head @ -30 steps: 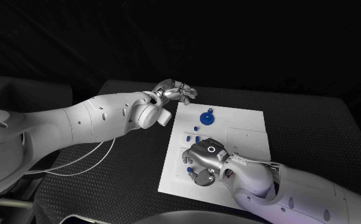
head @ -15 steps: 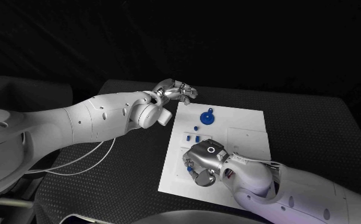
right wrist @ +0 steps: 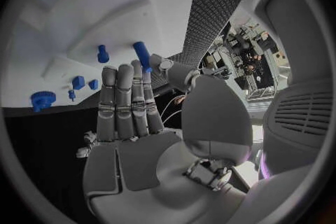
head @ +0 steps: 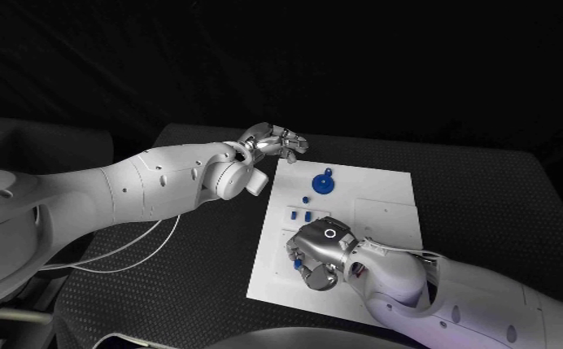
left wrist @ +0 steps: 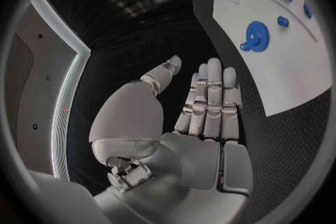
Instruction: Assemble the parts on the task board
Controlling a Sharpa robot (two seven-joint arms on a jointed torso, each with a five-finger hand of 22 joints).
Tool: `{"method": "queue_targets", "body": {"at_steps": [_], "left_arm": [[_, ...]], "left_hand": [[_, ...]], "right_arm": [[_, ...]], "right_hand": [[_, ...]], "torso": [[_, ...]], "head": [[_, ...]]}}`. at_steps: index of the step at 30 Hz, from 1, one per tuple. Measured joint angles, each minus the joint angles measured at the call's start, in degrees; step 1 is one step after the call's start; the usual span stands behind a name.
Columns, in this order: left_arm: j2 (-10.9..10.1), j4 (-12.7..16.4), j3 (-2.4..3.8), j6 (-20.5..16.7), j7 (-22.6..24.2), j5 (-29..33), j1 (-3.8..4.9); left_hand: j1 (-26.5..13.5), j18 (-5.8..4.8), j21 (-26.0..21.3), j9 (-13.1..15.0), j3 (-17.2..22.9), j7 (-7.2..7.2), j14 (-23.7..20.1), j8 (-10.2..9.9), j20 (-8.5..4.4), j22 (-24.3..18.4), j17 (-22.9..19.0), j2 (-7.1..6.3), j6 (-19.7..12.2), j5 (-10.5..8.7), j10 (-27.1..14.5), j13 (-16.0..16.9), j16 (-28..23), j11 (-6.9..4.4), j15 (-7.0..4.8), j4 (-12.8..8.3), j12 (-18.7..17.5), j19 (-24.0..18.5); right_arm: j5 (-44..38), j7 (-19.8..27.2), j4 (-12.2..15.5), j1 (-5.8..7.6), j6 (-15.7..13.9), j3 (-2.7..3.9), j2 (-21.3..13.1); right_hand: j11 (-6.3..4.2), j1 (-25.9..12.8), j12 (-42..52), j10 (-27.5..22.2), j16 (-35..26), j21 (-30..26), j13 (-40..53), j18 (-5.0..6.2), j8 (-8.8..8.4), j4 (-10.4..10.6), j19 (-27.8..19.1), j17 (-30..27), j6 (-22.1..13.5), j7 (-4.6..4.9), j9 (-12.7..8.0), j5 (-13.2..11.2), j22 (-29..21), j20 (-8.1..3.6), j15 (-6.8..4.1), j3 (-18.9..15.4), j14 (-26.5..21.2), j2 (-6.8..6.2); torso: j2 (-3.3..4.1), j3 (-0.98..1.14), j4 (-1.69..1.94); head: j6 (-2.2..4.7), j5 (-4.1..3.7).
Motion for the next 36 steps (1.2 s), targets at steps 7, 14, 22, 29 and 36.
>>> {"method": "queue_targets", "body": {"at_steps": [7,14,22,29,36], "left_arm": [[0.0,0.0,0.00,0.0,0.0,0.0,0.00],[0.0,0.0,0.00,0.0,-0.1,0.0,0.00],[-0.1,-0.1,0.00,0.0,-0.1,0.0,0.00],[-0.1,-0.9,-0.01,0.0,-0.1,0.0,0.00],[0.2,-1.7,-0.02,0.0,-0.1,0.1,0.00]], "left_hand": [[0.0,-0.19,0.0,-0.1,0.0,0.00,0.0,0.0,0.00,0.0,0.0,0.00,0.0,0.00,0.0,0.0,0.0,0.00,0.00,0.0,0.0,0.0],[0.0,-0.22,0.0,0.0,0.0,0.00,0.0,0.0,0.00,0.0,0.0,0.00,0.0,0.00,0.0,0.0,0.0,-0.01,0.00,0.0,0.0,0.0],[0.0,-0.26,0.0,0.0,0.0,-0.17,0.0,0.0,0.00,0.0,0.0,0.00,-0.2,0.00,0.0,0.0,0.0,-0.01,0.00,0.0,0.0,0.0],[0.0,-0.32,0.0,0.0,0.0,-0.17,0.0,0.0,0.00,0.0,0.0,0.00,-0.2,0.00,0.0,0.0,0.0,-0.01,0.00,0.0,0.0,0.0],[0.0,-0.43,0.0,0.0,-0.2,-0.17,0.0,0.0,0.00,0.0,0.1,0.00,-0.2,0.00,0.0,0.0,0.0,-0.01,0.00,0.2,0.0,0.0]], "right_arm": [[0.1,0.0,0.0,0.00,-0.2,-0.01,0.0],[0.6,-0.3,-0.2,-0.04,-1.2,-0.07,-0.2],[1.1,-0.7,1.3,0.89,-4.0,0.00,-1.7],[6.3,-0.4,3.2,4.73,-6.1,3.31,-6.3],[21.5,-0.5,3.2,9.74,-4.8,4.09,-12.7]], "right_hand": [[0.28,-2.1,0.0,-0.6,0.2,0.3,-0.2,-0.04,-0.16,0.2,0.0,0.0,-0.3,0.31,0.3,0.0,0.0,0.00,-0.18,-0.5,-0.4,-2.11],[1.13,-5.3,-0.7,-2.8,0.2,0.2,-0.8,-0.19,-1.68,-1.2,-1.3,-0.2,-2.8,1.31,-0.5,-0.1,0.0,0.27,0.55,-4.7,-1.7,-3.29],[3.89,-9.8,-2.9,-10.7,1.7,0.0,-2.5,-1.66,-5.23,-5.0,-5.5,0.2,-10.1,4.54,-1.9,-0.1,0.0,0.75,3.18,-15.7,-6.2,-3.49],[3.13,-8.4,-0.1,-9.8,3.0,0.7,-2.2,-1.51,-4.27,-2.9,-5.2,0.0,-9.9,4.01,-1.4,0.0,0.0,1.00,2.87,-12.7,-6.5,-3.35],[1.28,-7.5,4.8,-5.8,4.6,2.3,-0.7,-0.54,-2.60,2.1,-4.2,-1.1,-7.3,2.93,-0.6,0.0,-0.1,1.16,1.39,-9.0,-5.7,-2.75]], "torso": [[0.00,0.01,-0.02],[0.00,0.00,-0.03],[-0.01,-0.02,-0.01],[-0.07,-0.03,-0.03],[-0.24,-0.13,-0.24]], "head": [[-0.04,0.01],[0.02,0.01],[0.22,-0.21],[1.07,-1.05],[2.52,-3.09]]}}
